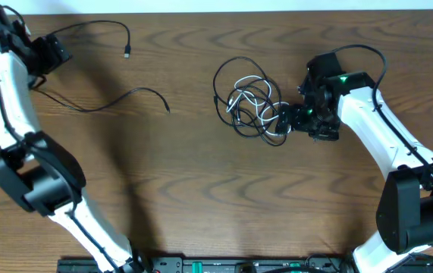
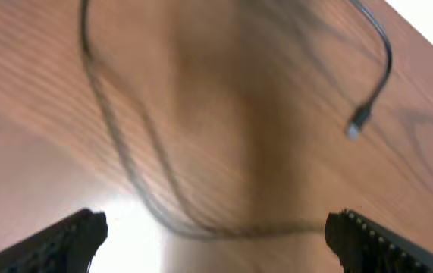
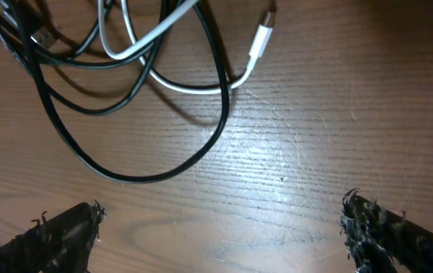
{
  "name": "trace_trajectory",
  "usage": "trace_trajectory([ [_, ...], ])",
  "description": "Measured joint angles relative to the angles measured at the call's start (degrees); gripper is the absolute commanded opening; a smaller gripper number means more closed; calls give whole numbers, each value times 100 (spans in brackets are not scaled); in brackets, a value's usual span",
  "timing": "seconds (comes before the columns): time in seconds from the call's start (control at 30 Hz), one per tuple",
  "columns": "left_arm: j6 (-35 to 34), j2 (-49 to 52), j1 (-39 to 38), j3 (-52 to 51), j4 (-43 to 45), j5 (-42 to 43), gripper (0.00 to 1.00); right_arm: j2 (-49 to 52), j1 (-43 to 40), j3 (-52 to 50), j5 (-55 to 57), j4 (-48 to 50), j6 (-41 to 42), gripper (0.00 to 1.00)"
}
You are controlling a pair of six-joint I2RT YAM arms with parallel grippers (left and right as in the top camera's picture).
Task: Untangle cables
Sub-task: 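Lay the freed black cable on the table's left side with left gripper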
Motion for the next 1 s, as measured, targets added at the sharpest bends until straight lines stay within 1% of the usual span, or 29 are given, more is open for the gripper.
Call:
trace_trajectory([
  [0.03,-66,-256,13,4,-404,-28,98,0,4,0,-2,2,0,99],
  [0.13,-404,-466,52,37,-1084,-70,98,0,11,0,0,66,0,99],
  [0.27,-874,-413,90,-518,-999,-334,98,-2,15,0,0,127,0,99],
  [0.37,-1215,-328,92,-1290,-284,-826,97,-2,28,0,-2,114,0,99],
  [0.4,-1250,-321,94,-1423,-114,-872,94,0,28,0,0,114,0,99],
  [0.43,-1329,-293,94,-1585,79,-940,87,-2,28,0,0,116,0,99],
  [0.5,-1565,-275,92,-1996,577,-1025,82,0,28,0,-2,140,0,99],
  [0.57,-1786,-275,87,-2302,1005,-1075,75,-2,28,0,0,164,0,99],
  [0.6,-1930,-275,87,-2481,1283,-1080,66,0,28,0,0,168,0,99],
  [0.67,-2105,-271,76,-2787,1644,-1075,64,0,28,0,0,168,0,99],
  [0.7,-2212,-269,68,-2909,1792,-1078,56,-2,28,0,-2,166,0,99],
  [0.73,-2275,-264,55,-2994,1908,-1080,51,0,28,0,0,168,0,99],
  [0.77,-2337,-262,42,-3058,2037,-1080,36,-2,28,0,0,166,0,99],
  [0.83,-2433,-260,15,-3104,2253,-1075,13,-2,28,0,0,166,0,99],
  [0.87,-2483,-260,4,-3106,2312,-1075,8,0,28,0,0,166,0,99],
  [1.0,-2549,-260,-11,-3108,2603,-1078,7,-2,28,0,0,173,0,99],
])
